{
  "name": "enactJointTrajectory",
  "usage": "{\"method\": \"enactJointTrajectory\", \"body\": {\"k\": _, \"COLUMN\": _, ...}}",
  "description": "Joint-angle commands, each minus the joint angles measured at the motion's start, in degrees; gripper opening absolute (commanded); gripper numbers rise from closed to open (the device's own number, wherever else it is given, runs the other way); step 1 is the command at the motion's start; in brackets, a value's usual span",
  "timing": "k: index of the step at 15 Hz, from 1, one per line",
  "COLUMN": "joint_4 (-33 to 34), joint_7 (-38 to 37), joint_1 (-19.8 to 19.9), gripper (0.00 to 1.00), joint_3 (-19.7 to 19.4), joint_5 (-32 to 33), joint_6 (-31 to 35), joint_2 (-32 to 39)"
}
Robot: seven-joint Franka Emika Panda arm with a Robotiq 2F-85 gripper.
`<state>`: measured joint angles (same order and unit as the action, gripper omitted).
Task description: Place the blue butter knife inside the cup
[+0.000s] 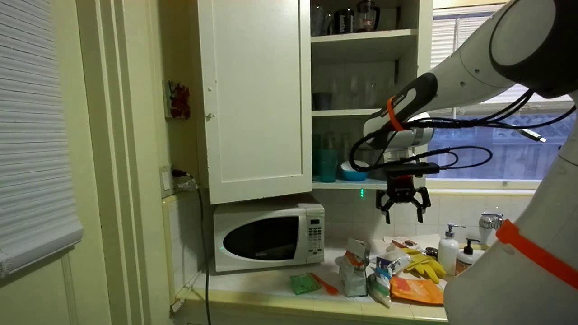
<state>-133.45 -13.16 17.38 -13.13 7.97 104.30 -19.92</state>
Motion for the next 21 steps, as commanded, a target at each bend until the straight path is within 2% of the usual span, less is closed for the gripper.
{"method": "enactJointTrajectory", "body": {"k": 1, "joint_4": 2.1, "joint_7": -9.5, "joint_1": 0.9, "gripper": 1.00, "joint_3": 1.1, "joint_5": -2.9, "joint_6": -1.2, "joint_2": -0.7}}
{"method": "enactJointTrajectory", "body": {"k": 5, "joint_4": -2.0, "joint_7": -17.8, "joint_1": 3.7, "gripper": 1.00, "joint_3": -0.2, "joint_5": -2.8, "joint_6": 0.9, "joint_2": -2.5}}
{"method": "enactJointTrajectory", "body": {"k": 9, "joint_4": -8.4, "joint_7": -21.7, "joint_1": 9.5, "gripper": 1.00, "joint_3": -4.1, "joint_5": -1.6, "joint_6": 5.6, "joint_2": -3.1}}
{"method": "enactJointTrajectory", "body": {"k": 12, "joint_4": -12.5, "joint_7": -21.8, "joint_1": 15.0, "gripper": 1.00, "joint_3": -8.9, "joint_5": 0.1, "joint_6": 15.3, "joint_2": -0.6}}
{"method": "enactJointTrajectory", "body": {"k": 15, "joint_4": -14.7, "joint_7": -22.2, "joint_1": 19.9, "gripper": 1.00, "joint_3": -12.2, "joint_5": -0.6, "joint_6": 28.2, "joint_2": 4.3}}
{"method": "enactJointTrajectory", "body": {"k": 17, "joint_4": -14.9, "joint_7": -24.9, "joint_1": 22.5, "gripper": 1.00, "joint_3": -12.1, "joint_5": -1.2, "joint_6": 35.4, "joint_2": 8.1}}
{"method": "enactJointTrajectory", "body": {"k": 18, "joint_4": -15.2, "joint_7": -29.1, "joint_1": 23.2, "gripper": 1.00, "joint_3": -10.4, "joint_5": -0.9, "joint_6": 37.6, "joint_2": 9.4}}
{"method": "enactJointTrajectory", "body": {"k": 19, "joint_4": -14.5, "joint_7": -34.8, "joint_1": 25.3, "gripper": 1.00, "joint_3": -5.9, "joint_5": 0.6, "joint_6": 35.0, "joint_2": 9.4}}
{"method": "enactJointTrajectory", "body": {"k": 20, "joint_4": -15.2, "joint_7": -26.3, "joint_1": 23.9, "gripper": 1.00, "joint_3": -10.4, "joint_5": -1.0, "joint_6": 34.8, "joint_2": 7.5}}
{"method": "enactJointTrajectory", "body": {"k": 21, "joint_4": -15.0, "joint_7": -29.5, "joint_1": 24.2, "gripper": 1.00, "joint_3": -8.8, "joint_5": -0.7, "joint_6": 34.8, "joint_2": 8.4}}
